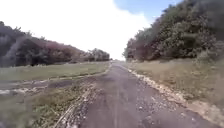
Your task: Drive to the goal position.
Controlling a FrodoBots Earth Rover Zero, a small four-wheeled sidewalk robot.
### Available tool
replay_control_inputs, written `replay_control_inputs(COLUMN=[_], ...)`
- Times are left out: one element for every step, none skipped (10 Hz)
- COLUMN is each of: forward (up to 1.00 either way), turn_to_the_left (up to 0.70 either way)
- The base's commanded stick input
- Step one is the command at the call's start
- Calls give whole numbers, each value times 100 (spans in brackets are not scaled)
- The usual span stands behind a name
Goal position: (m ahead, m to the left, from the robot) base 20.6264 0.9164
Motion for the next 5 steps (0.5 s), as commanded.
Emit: replay_control_inputs(forward=[85, 85, 85, 85, 85], turn_to_the_left=[0, -2, -2, -2, -2])
